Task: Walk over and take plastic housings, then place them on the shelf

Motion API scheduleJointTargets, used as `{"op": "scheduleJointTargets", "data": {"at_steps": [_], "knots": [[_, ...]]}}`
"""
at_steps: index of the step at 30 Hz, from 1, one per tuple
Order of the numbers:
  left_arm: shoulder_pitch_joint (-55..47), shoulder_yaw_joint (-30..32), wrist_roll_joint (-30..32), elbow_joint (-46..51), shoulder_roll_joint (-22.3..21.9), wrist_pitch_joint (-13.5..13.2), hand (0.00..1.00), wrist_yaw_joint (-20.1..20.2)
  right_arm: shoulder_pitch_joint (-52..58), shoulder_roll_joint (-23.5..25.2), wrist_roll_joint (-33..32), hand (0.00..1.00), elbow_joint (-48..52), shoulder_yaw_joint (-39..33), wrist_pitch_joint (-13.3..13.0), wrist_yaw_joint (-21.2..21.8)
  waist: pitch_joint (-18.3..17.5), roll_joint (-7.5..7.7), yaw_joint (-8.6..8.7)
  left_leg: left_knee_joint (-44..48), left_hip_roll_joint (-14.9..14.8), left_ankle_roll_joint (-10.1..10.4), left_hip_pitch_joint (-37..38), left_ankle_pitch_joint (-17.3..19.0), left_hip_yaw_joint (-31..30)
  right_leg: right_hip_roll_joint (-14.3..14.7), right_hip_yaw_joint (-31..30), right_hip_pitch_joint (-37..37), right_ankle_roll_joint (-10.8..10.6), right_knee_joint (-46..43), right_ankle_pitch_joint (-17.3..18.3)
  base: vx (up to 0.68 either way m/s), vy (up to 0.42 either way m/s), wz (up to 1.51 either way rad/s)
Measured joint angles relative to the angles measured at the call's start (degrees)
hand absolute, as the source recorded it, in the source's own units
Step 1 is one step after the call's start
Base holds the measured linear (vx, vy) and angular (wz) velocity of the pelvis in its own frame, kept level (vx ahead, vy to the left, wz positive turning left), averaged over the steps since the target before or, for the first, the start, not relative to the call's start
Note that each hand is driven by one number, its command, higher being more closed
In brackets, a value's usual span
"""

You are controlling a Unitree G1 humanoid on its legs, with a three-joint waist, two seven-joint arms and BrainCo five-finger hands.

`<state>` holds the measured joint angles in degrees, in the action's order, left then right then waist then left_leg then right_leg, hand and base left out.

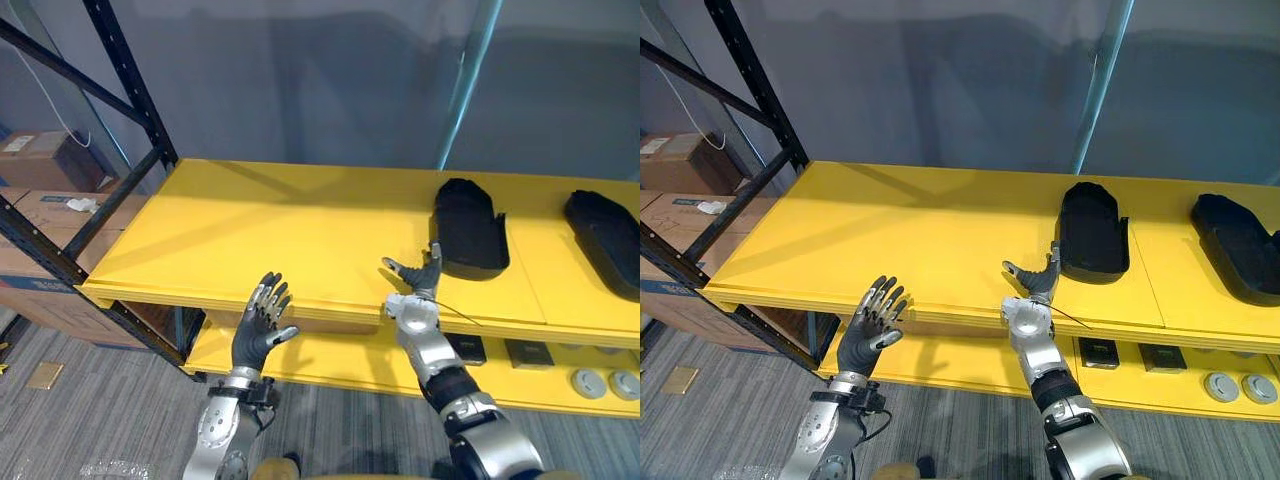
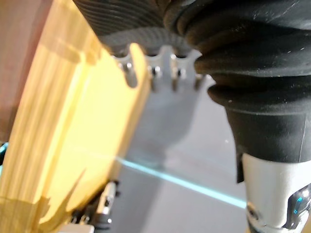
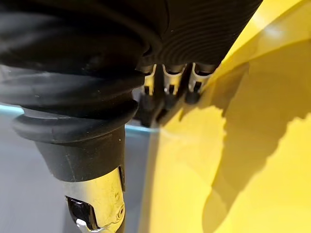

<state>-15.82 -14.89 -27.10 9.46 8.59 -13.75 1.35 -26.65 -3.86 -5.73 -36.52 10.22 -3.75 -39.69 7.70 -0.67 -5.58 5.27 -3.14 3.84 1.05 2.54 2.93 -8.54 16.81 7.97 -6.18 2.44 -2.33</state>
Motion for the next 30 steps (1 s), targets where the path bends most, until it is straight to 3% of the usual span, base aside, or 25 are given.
{"op": "scheduleJointTargets", "data": {"at_steps": [10,16,25,30], "knots": [[0.0,-0.6,0.0,0.0,0.0,0.1,0.00,-0.1,-0.9,-0.1,1.0,0.00,0.0,-0.1,0.0,0.7,0.9,0.29,-0.04,-0.9,-0.3,0.2,0.8,-0.1,0.6,0.3,-0.8,0.1,0.1,0.1,0.0,0.00,0.001,-0.03],[0.1,-1.2,0.1,0.0,-0.1,0.1,0.00,-0.4,-0.9,-0.1,2.1,0.00,1.4,0.3,-2.6,3.9,1.5,0.36,0.02,-0.9,-0.3,0.2,0.8,-0.1,0.7,0.3,-0.9,0.0,0.1,0.1,0.1,0.00,0.000,0.00],[-0.1,1.4,1.3,0.9,-2.0,0.0,0.00,-3.3,10.1,0.2,7.0,0.00,28.3,1.6,-6.7,3.4,2.1,0.43,0.83,-1.7,-0.3,0.2,0.9,0.1,1.9,0.3,-1.8,-1.1,0.2,0.1,0.1,0.01,0.006,-0.05],[-0.6,2.0,3.4,1.8,-2.3,-1.4,0.00,-6.0,23.2,-0.9,7.1,0.00,43.6,1.3,-7.9,3.9,2.1,1.66,3.48,-1.6,-0.5,0.2,0.9,1.0,4.0,0.5,-4.0,-2.7,0.2,0.0,0.2,0.02,0.017,-0.21]]}}
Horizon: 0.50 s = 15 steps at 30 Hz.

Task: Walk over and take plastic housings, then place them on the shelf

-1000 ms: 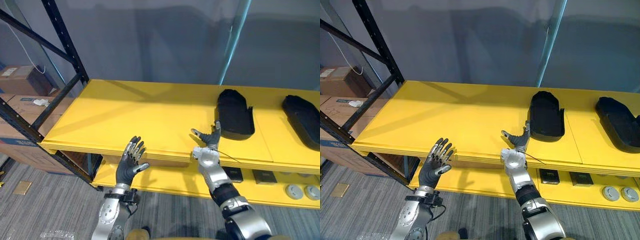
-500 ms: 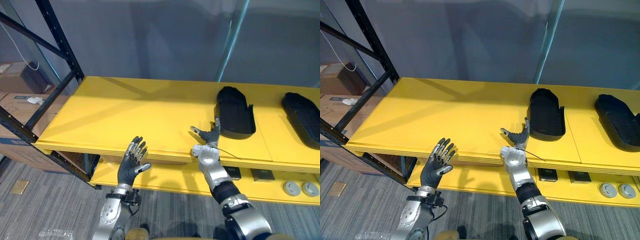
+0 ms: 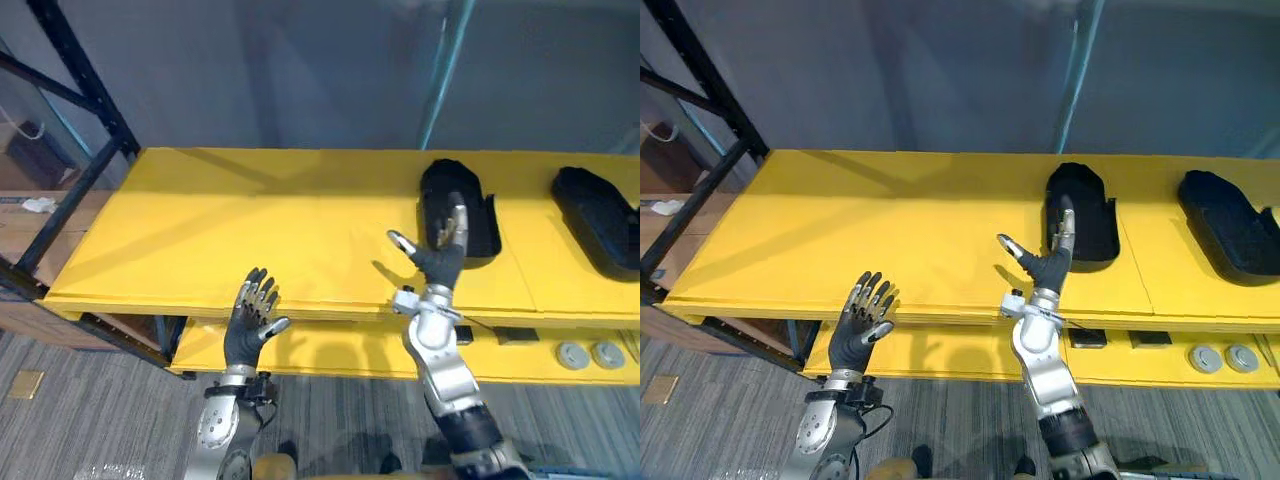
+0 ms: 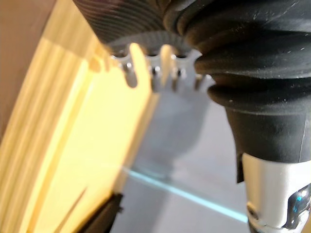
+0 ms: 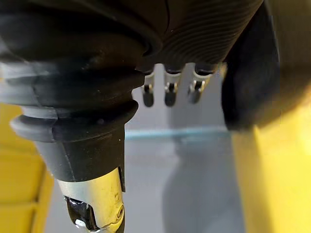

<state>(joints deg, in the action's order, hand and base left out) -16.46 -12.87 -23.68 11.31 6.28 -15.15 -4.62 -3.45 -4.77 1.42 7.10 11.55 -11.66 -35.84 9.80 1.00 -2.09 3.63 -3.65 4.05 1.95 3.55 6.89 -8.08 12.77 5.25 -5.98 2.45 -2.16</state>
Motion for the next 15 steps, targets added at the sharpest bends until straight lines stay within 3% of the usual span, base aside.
{"op": "scheduleJointTargets", "data": {"at_steps": [7,12,15], "knots": [[1.3,-2.4,-0.2,3.3,0.2,-3.1,0.00,1.0,16.8,0.8,-3.1,0.00,7.2,-5.2,-2.6,0.7,-0.5,0.90,3.45,1.1,-0.9,0.2,0.7,2.3,5.5,0.7,-5.8,-2.8,0.0,-1.0,0.0,0.03,0.023,-0.43],[3.9,-11.7,-1.6,3.2,1.2,-2.9,0.00,1.0,27.2,1.0,-5.2,0.00,11.0,-11.6,-4.4,0.3,-1.1,0.41,7.98,4.9,-2.5,0.4,1.1,5.9,12.5,2.0,-13.0,-5.5,-0.2,-2.0,-0.1,0.02,0.037,-0.73],[8.4,-18.9,-3.2,-1.1,2.2,-2.8,0.00,0.2,30.9,0.4,-6.4,0.00,11.2,-13.5,-6.9,0.1,-1.7,-0.45,11.35,7.4,-3.7,0.4,1.1,8.2,17.2,3.2,-17.8,-7.8,-0.7,-2.3,-0.5,0.00,0.021,-0.78]]}}
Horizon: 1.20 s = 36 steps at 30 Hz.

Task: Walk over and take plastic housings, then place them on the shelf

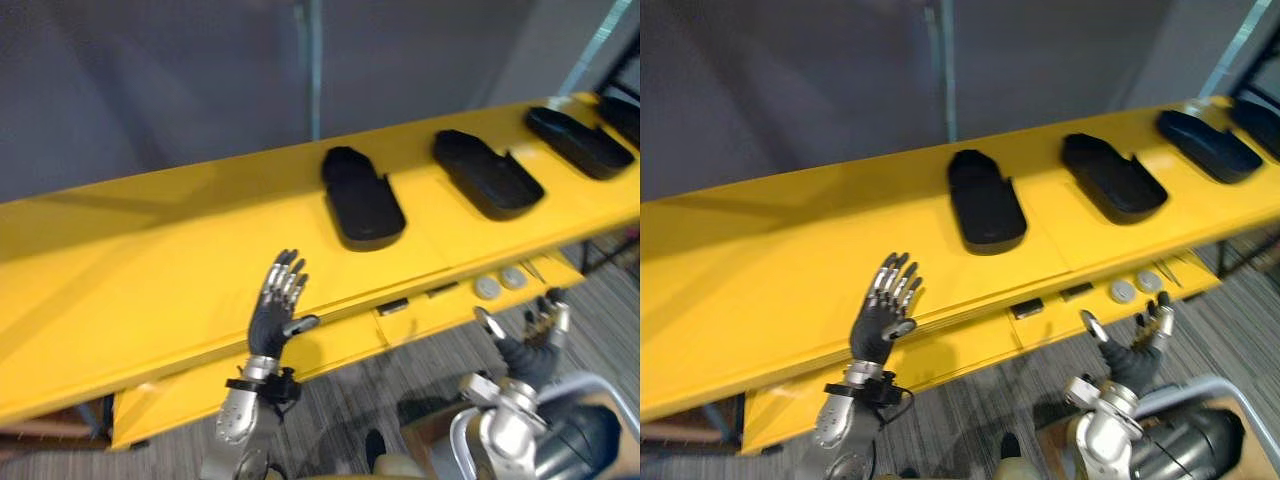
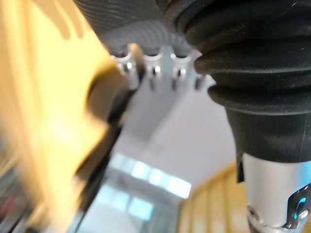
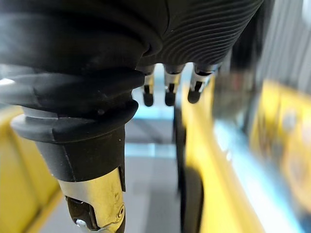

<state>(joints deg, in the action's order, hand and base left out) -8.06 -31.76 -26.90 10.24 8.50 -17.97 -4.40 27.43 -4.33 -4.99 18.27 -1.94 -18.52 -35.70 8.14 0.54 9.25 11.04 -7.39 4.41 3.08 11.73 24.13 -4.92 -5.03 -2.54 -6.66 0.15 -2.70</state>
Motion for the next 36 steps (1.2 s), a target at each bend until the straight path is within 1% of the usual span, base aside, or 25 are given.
{"op": "scheduleJointTargets", "data": {"at_steps": [3,6,7,8,9,10,11,12,16,17,18,19,20,21,23,24,27,28,29,30,31,32,34,35,36], "knots": [[4.0,-3.2,0.5,-2.9,-0.1,0.0,0.00,-3.3,-0.1,-0.6,-2.1,0.00,-0.1,-0.1,-2.1,1.2,0.2,-0.45,1.19,3.3,0.2,-1.6,-1.3,1.1,-0.4,0.6,-4.2,-2.0,-0.2,0.5,-1.4,-0.03,0.008,-0.80],[2.6,-0.5,0.9,-2.5,-0.5,-0.5,0.00,-7.8,-4.8,-4.8,-8.6,0.00,-3.2,2.8,-3.0,7.9,1.2,-1.95,-0.55,13.3,1.9,-6.3,-4.4,4.2,-14.9,2.3,-13.1,-3.0,0.0,0.6,-2.3,-0.05,0.035,-1.36],[1.8,0.4,0.9,-1.9,-0.6,-0.7,0.00,-8.4,-5.9,-6.0,-9.8,0.00,-4.2,3.8,-3.0,9.4,1.4,-2.03,-0.98,14.4,2.4,-6.6,-5.1,5.3,-17.7,2.7,-14.4,-3.6,0.2,0.6,-2.1,-0.10,0.169,-1.46],[0.4,1.9,1.0,-0.1,-0.6,-0.8,0.00,-8.8,-8.0,-7.8,-11.6,0.00,-6.1,6.0,-2.9,11.8,1.3,-4.02,-2.21,15.4,2.9,-6.5,-5.2,8.1,-22.6,3.6,-15.6,-5.4,0.5,0.0,-2.0,-0.18,0.284,-1.53],[0.1,2.9,1.0,1.4,-0.6,-1.3,0.00,-8.2,-9.5,-9.7,-13.0,0.00,-8.1,8.4,-2.4,13.3,1.5,-6.24,-3.23,14.8,3.0,-5.2,-5.5,11.4,-26.0,5.1,-15.4,-8.4,0.5,-1.9,-2.1,-0.14,0.231,-1.26],[0.5,3.0,0.9,1.4,-0.7,-1.5,0.00,-7.8,-9.8,-9.9,-13.5,0.00,-8.7,8.9,-2.3,13.4,1.7,-6.65,-3.23,14.6,3.2,-4.3,-6.1,12.5,-26.8,5.2,-15.3,-9.5,0.3,-3.1,-2.2,-0.15,0.194,-0.59],[1.1,2.9,0.9,1.4,-0.6,-1.6,0.00,-7.3,-9.8,-9.6,-14.2,0.00,-9.3,9.2,-2.1,13.3,2.0,-6.60,-3.22,14.7,3.6,-3.3,-6.5,13.2,-27.0,5.0,-15.3,-10.7,-0.1,-4.4,-2.4,-0.11,0.124,-0.06],[1.8,2.8,1.0,1.5,-0.5,-2.1,0.00,-5.3,-9.2,-7.7,-15.7,0.00,-11.0,10.9,-1.5,13.0,4.0,-5.32,-3.01,16.1,5.2,-3.2,-6.2,13.2,-26.7,4.1,-15.6,-11.8,-1.2,-7.7,-2.1,-0.15,0.188,-0.03],[0.6,2.3,-0.2,1.6,0.0,-2.6,0.00,-3.3,-3.2,-3.4,-16.1,0.00,-11.6,12.9,-2.1,12.9,6.1,-1.77,-3.14,20.2,6.2,-4.4,-6.2,14.9,-23.0,3.7,-15.8,-12.3,-3.0,-8.4,-5.3,-0.11,0.129,-0.49],[0.4,2.5,-0.1,1.4,0.1,-2.6,0.00,-3.5,-2.5,-2.9,-16.0,0.00,-11.6,12.7,-2.6,13.4,6.4,-1.25,-3.36,20.9,5.7,-4.8,-6.0,15.1,-20.5,3.8,-14.9,-12.3,-1.7,-6.7,-7.6,-0.12,0.081,-1.09],[0.4,2.6,0.4,1.4,0.1,-2.5,0.00,-3.9,-2.7,-2.7,-16.0,0.00,-11.6,12.3,-3.0,14.0,6.5,-1.25,-3.59,21.0,4.8,-5.1,-6.1,15.0,-18.6,3.5,-13.4,-11.9,1.5,-4.4,-9.3,-0.15,0.053,-1.25],[0.8,3.7,1.0,1.0,0.0,-2.5,0.00,-4.4,-3.2,-2.6,-16.0,0.00,-11.5,12.2,-3.9,15.0,6.8,-1.22,-3.87,20.1,4.0,-5.9,-6.1,14.4,-15.3,2.3,-7.8,-12.6,8.5,-3.8,-8.2,-0.25,0.063,-1.24],[1.4,4.2,1.0,0.3,0.0,-2.5,0.00,-5.4,-4.0,-2.6,-16.2,0.00,-11.6,12.5,-4.3,16.4,6.8,-1.35,-4.09,19.2,2.7,-6.2,-6.0,13.6,-12.3,1.0,-1.1,-15.6,8.3,-11.3,-5.0,-0.24,0.055,-1.14],[1.3,4.2,1.0,0.3,0.1,-2.4,0.00,-5.8,-4.6,-2.6,-16.2,0.00,-11.5,13.0,-4.3,17.0,6.9,-1.58,-4.17,18.7,1.9,-6.1,-5.9,13.2,-11.3,0.4,1.3,-16.4,8.1,-15.1,-3.2,-0.15,0.040,-0.94],[1.2,4.9,1.0,0.4,0.1,-1.5,0.00,-5.9,-7.0,-2.5,-14.1,0.00,-11.4,15.4,-4.3,16.0,6.6,-2.47,-5.68,17.4,-1.0,-5.5,-5.2,11.7,-8.7,-3.7,7.0,-16.0,7.9,-26.8,3.6,-0.03,-0.029,-0.80],[1.2,4.9,1.0,0.4,0.1,-1.1,0.00,-5.9,-7.9,-2.5,-13.9,0.00,-11.5,16.2,-4.3,15.4,6.5,-2.17,-6.02,17.5,-1.8,-5.3,-5.2,11.5,-8.2,-5.2,8.1,-15.2,8.3,-28.9,4.4,-0.02,-0.111,-0.63],[0.5,5.4,1.0,0.3,0.2,0.5,0.00,-4.2,-10.9,-1.5,-12.2,0.00,-12.4,19.4,-3.9,11.1,6.4,-2.14,-7.06,17.5,-5.9,-2.9,-5.3,10.2,-7.4,-13.9,11.4,-10.0,8.5,-32.9,4.4,0.00,-0.238,-0.44],[0.4,5.8,1.0,0.3,0.2,0.7,0.00,-3.5,-11.0,-1.2,-12.1,0.00,-12.5,19.5,-3.9,10.5,6.3,-1.86,-7.08,17.4,-6.6,-2.3,-5.3,9.9,-7.4,-14.7,11.2,-9.0,8.4,-32.1,3.8,0.03,-0.340,-0.35],[0.2,6.3,0.9,0.3,0.7,1.0,0.00,-2.7,-11.0,-0.3,-12.1,0.00,-12.7,19.5,-3.7,9.7,5.7,-1.03,-7.09,17.4,-8.1,-0.9,-5.5,9.2,-7.4,-15.9,10.9,-7.0,9.1,-28.2,0.0,0.04,-0.433,-0.39],[0.3,6.4,0.3,0.4,2.0,1.2,0.00,-1.5,-10.4,0.6,-12.4,0.00,-13.0,19.5,-3.7,9.5,4.5,0.31,-7.09,17.4,-9.2,0.7,-6.3,8.3,-7.7,-16.0,10.4,-5.4,9.2,-23.8,-8.2,0.04,-0.476,-0.33],[0.6,6.3,-0.1,0.0,2.5,1.6,0.00,-0.9,-10.1,0.8,-12.5,0.00,-13.2,19.4,-3.7,9.6,3.8,1.03,-6.99,17.3,-9.7,1.9,-6.7,7.8,-8.0,-15.2,9.8,-4.9,6.5,-22.8,-6.8,0.04,-0.494,-0.25],[1.5,5.7,-0.6,-1.0,1.9,2.6,0.00,-0.5,-9.8,0.1,-12.6,0.00,-13.5,18.7,-3.7,9.7,3.0,-0.43,-6.79,15.4,-11.9,4.8,-6.9,5.9,-8.5,-12.9,10.1,-5.4,3.1,-22.6,-4.0,0.04,-0.376,-0.15],[1.9,4.6,-2.1,-0.9,0.3,3.5,0.00,0.0,-9.3,-1.8,-12.6,0.00,-14.6,17.4,-3.6,11.0,3.2,-2.29,-5.79,11.3,-14.3,7.2,-4.6,3.0,-8.1,-11.4,12.3,-8.6,-1.2,-29.0,0.3,0.05,-0.457,-0.29],[2.1,4.5,-2.5,-0.9,-0.7,3.5,0.00,-0.1,-9.7,-3.1,-12.6,0.00,-15.3,17.5,-3.4,12.3,3.4,-3.09,-5.47,10.7,-16.1,8.7,-3.4,1.8,-7.5,-9.8,13.1,-10.7,-1.5,-29.4,7.7,0.02,-0.474,-0.39],[2.3,4.4,-3.6,-0.7,-0.5,3.6,0.00,0.0,-9.6,-3.1,-12.6,0.00,-15.3,17.8,-2.8,12.8,3.0,-1.90,-5.69,11.0,-16.2,9.3,-2.9,1.4,-7.6,-8.9,13.3,-9.7,-1.4,-24.9,7.0,0.00,-0.519,-0.34]]}}
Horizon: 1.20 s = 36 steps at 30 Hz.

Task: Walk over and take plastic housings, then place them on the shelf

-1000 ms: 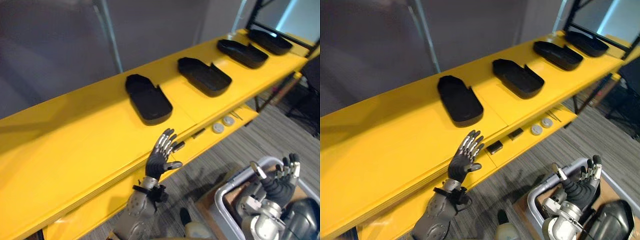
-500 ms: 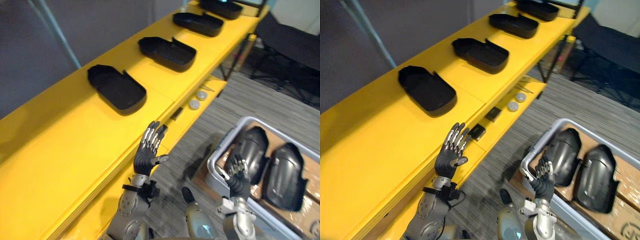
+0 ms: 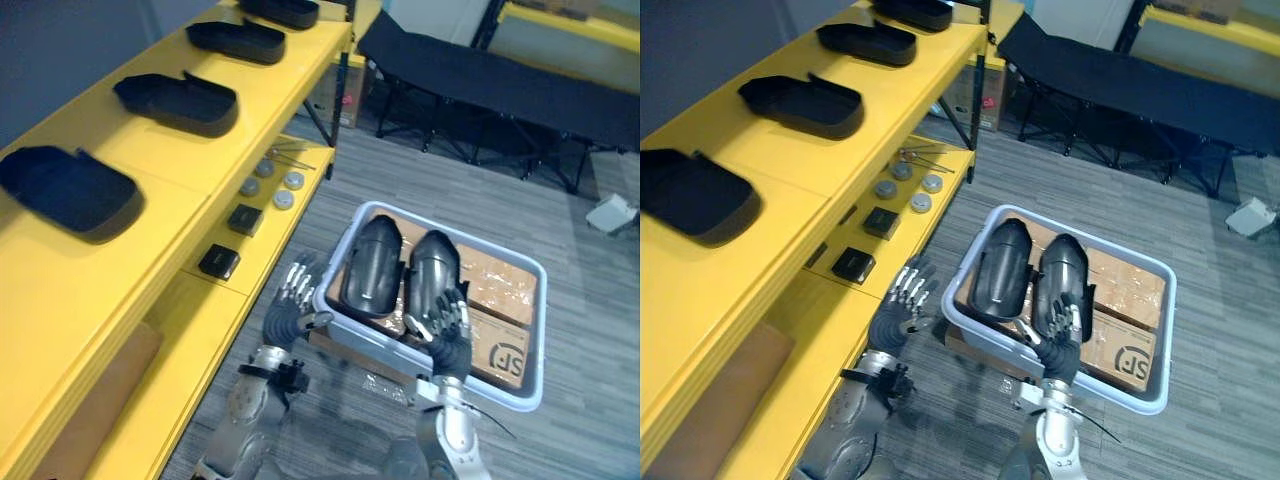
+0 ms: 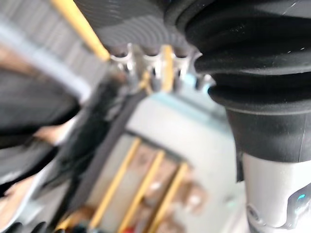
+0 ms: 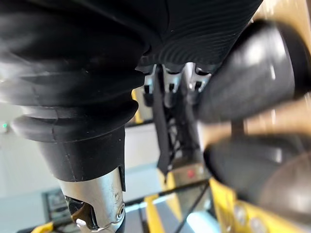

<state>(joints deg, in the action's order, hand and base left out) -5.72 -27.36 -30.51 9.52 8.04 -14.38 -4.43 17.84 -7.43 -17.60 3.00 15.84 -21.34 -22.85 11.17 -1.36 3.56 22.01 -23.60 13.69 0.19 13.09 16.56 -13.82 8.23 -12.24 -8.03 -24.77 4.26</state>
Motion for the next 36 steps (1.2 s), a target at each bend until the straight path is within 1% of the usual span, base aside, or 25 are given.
{"op": "scheduleJointTargets", "data": {"at_steps": [1,2,3,4,5,6,7,8,9,10,11,13,14,15,17,18,19,20,22,24,26,29,31,32,36], "knots": [[0.7,-0.8,-2.0,-2.3,-1.2,0.1,0.00,0.0,-0.1,-1.3,0.0,0.00,-0.6,-0.1,1.0,0.6,0.6,-0.61,0.72,1.3,-1.6,0.0,-0.3,0.0,-1.4,1.0,0.5,0.4,-2.9,-1.1,4.4,0.02,-0.480,-0.13],[2.1,-2.4,-3.9,-5.0,-2.4,0.9,0.00,-0.1,-1.1,-3.0,0.0,0.00,-1.7,-1.0,2.0,0.5,1.5,-2.03,1.49,2.4,-2.7,-2.2,-1.1,-1.6,-2.6,1.9,1.4,-0.1,-1.3,-3.6,5.1,0.01,-0.518,0.12],[2.9,-4.5,-5.7,-7.1,-3.4,1.2,0.00,-0.1,-1.2,-4.2,-0.2,0.00,-2.0,-2.0,2.7,0.4,1.8,-1.94,2.32,3.7,-2.6,-4.6,-2.7,-4.0,-2.6,1.5,2.1,-0.4,-0.6,-4.5,6.1,0.01,-0.378,0.26],[3.3,-7.9,-7.6,-8.0,-4.3,1.2,0.00,0.6,-1.1,-6.0,-1.1,0.00,-2.0,-3.7,2.9,0.0,1.7,-2.22,2.60,4.7,-2.0,-5.6,-4.2,-5.6,-1.9,0.4,2.6,-0.6,0.1,-4.2,6.5,-0.02,-0.235,0.28],[3.3,-10.9,-7.2,-8.1,-4.7,0.8,0.00,1.6,-1.2,-6.6,-1.4,0.00,-2.1,-6.7,2.9,-1.1,1.8,-2.29,2.59,6.5,0.1,-5.2,-5.7,-4.6,-1.8,0.1,2.7,-0.5,0.2,-3.1,6.5,-0.03,-0.167,0.16],[3.2,-12.5,-5.8,-8.1,-4.7,0.5,0.00,2.0,-1.5,-6.6,-1.3,0.00,-2.1,-9.2,2.9,-2.5,1.9,-2.38,2.54,8.3,2.3,-5.3,-7.4,-2.6,-1.8,0.2,3.0,-0.5,0.6,-2.4,6.2,-0.04,-0.081,0.06],[3.1,-12.7,-5.3,-8.1,-4.6,0.4,0.00,2.0,-1.5,-6.5,-1.3,0.00,-2.1,-9.7,2.9,-2.8,1.9,-2.38,2.52,8.6,2.8,-5.3,-7.6,-2.0,-1.7,0.3,3.0,-0.5,0.7,-2.2,6.2,-0.04,-0.072,0.00],[2.8,-12.5,-4.8,-8.2,-4.3,0.0,0.00,2.0,-2.0,-6.5,-1.2,0.00,-2.1,-10.6,2.9,-4.2,1.9,-2.35,2.19,8.3,3.7,-6.5,-8.1,0.3,-1.1,1.1,3.1,-0.5,0.9,-1.6,5.7,-0.04,0.001,-0.04],[2.6,-11.5,-5.0,-8.2,-3.7,-0.2,0.00,2.1,-2.5,-6.5,-0.3,0.00,-2.1,-10.7,3.2,-5.4,2.3,-1.71,1.79,6.7,4.2,-6.7,-7.3,1.0,-1.5,1.3,3.1,-0.7,0.7,-1.5,5.5,-0.07,0.028,-0.05],[2.0,-10.3,-4.9,-8.2,-3.5,-0.3,0.00,2.2,-3.2,-6.5,1.3,0.00,-2.3,-11.4,4.0,-6.1,2.5,-1.45,1.58,4.8,5.0,-6.6,-6.7,1.8,-1.7,1.2,2.8,-1.0,0.3,-1.5,5.0,-0.07,0.062,0.01],[1.7,-9.4,-4.4,-8.2,-2.9,-0.3,0.00,2.4,-3.9,-6.4,2.1,0.00,-3.1,-12.1,4.4,-6.7,2.7,-1.10,1.45,3.9,5.6,-5.7,-6.4,2.5,-1.6,1.0,2.7,-1.5,-0.1,-1.5,4.6,-0.08,0.098,-0.04],[1.8,-8.2,-2.9,-8.2,-1.3,-0.2,0.00,2.7,-7.3,-4.9,2.7,0.00,-9.1,-13.9,4.8,-8.3,4.4,-0.27,0.02,4.9,6.3,-4.7,-7.0,3.1,-1.2,0.7,1.9,-1.6,-0.8,-0.1,2.6,-0.12,0.147,-0.09],[1.8,-7.5,-2.7,-8.2,-0.1,0.0,0.00,2.9,-10.0,-4.0,2.8,0.00,-14.5,-16.3,5.4,-9.0,5.0,-0.13,-0.82,6.3,6.5,-4.5,-8.8,3.3,-1.7,0.7,2.1,-1.5,-1.2,2.1,0.5,-0.15,0.214,0.10],[2.1,-6.8,-2.1,-7.4,1.0,0.3,0.00,2.8,-13.1,-3.4,2.8,0.00,-19.9,-20.0,5.4,-10.8,6.5,0.31,-1.85,7.1,6.9,-4.5,-10.8,3.3,-2.5,0.6,2.9,-0.3,-1.8,6.4,-2.7,-0.11,0.180,0.19],[2.3,-6.5,-2.0,-6.2,1.3,0.7,0.00,2.5,-15.1,-3.5,2.8,0.00,-22.6,-22.8,5.4,-11.5,7.7,0.53,-2.87,8.1,7.3,-4.6,-12.5,3.3,-3.6,0.5,3.6,0.5,-2.1,9.8,-5.0,-0.12,0.149,0.23],[2.3,-6.5,-1.6,-5.3,1.8,0.8,0.00,2.2,-17.2,-3.7,2.8,0.00,-24.6,-24.8,5.3,-12.5,8.0,0.88,-3.32,9.0,7.8,-4.9,-15.0,3.3,-4.5,0.4,4.7,0.7,-2.4,12.5,-6.9,-0.13,0.135,0.34],[2.5,-6.5,-1.6,-4.8,2.3,0.8,0.00,2.2,-19.0,-4.1,2.7,0.00,-26.3,-25.7,5.3,-13.1,8.5,1.18,-3.52,9.5,8.1,-5.2,-16.1,3.2,-5.3,0.3,5.5,1.4,-2.6,14.4,-8.1,-0.12,0.136,0.41],[3.1,-6.4,-0.9,-4.7,2.9,1.3,0.00,2.1,-21.5,-5.5,2.6,0.00,-28.7,-26.3,5.4,-13.6,9.7,1.58,-4.33,9.7,8.5,-5.4,-16.4,3.0,-6.0,0.4,6.2,2.7,-2.7,16.6,-9.5,-0.09,0.091,0.32],[3.4,-5.8,-0.4,-4.7,2.8,2.3,0.00,2.1,-26.0,-8.9,2.7,0.00,-33.7,-27.1,6.7,-14.1,10.2,1.45,-5.64,10.5,8.8,-5.6,-18.5,2.9,-7.7,0.7,7.9,3.5,-2.7,19.1,-10.9,-0.06,0.045,0.31],[3.4,-4.5,-0.3,-4.7,2.8,2.3,0.00,2.3,-31.1,-11.7,2.7,0.00,-38.9,-27.9,7.4,-15.4,10.9,1.58,-6.52,10.5,9.0,-6.0,-20.1,2.3,-8.7,0.9,9.0,3.4,-2.5,20.4,-11.8,-0.04,0.030,0.28],[3.3,-3.6,0.1,-4.9,2.8,2.3,0.00,2.4,-35.8,-15.2,2.5,0.00,-43.7,-28.3,8.1,-17.3,11.7,1.13,-7.46,10.7,9.3,-6.0,-21.3,2.0,-9.8,1.0,9.9,3.3,-2.5,20.8,-12.2,-0.04,0.026,0.24],[1.8,-2.1,0.1,-5.0,2.8,2.3,0.00,2.9,-39.7,-18.3,2.4,0.00,-47.2,-29.3,8.8,-17.2,12.3,0.97,-8.05,10.9,9.5,-6.0,-22.4,1.9,-10.7,0.9,10.8,3.1,-2.4,20.9,-12.2,0.00,0.027,0.16],[1.7,-1.5,0.1,-5.1,2.7,2.3,0.00,3.3,-41.7,-20.5,2.3,0.00,-49.5,-29.8,9.0,-17.1,13.5,0.85,-9.03,11.1,9.8,-6.1,-22.6,1.9,-11.0,0.8,10.9,3.1,-2.5,20.9,-12.2,0.01,0.030,0.08],[1.5,-0.9,0.0,-5.2,2.7,2.3,0.00,3.4,-43.1,-21.7,2.4,0.00,-51.3,-29.8,10.2,-17.0,14.1,0.77,-9.21,11.4,9.9,-6.1,-23.1,1.8,-11.5,0.8,11.5,3.1,-2.5,20.9,-12.2,0.00,0.021,0.14],[1.1,0.3,-0.1,-6.7,2.7,2.2,0.00,3.4,-47.1,-24.6,0.2,0.00,-57.2,-29.8,12.5,-15.7,14.5,0.28,-9.61,12.5,10.3,-6.2,-25.4,1.8,-13.2,0.7,12.4,2.1,-2.4,20.5,-12.2,-0.02,0.038,0.15]]}}
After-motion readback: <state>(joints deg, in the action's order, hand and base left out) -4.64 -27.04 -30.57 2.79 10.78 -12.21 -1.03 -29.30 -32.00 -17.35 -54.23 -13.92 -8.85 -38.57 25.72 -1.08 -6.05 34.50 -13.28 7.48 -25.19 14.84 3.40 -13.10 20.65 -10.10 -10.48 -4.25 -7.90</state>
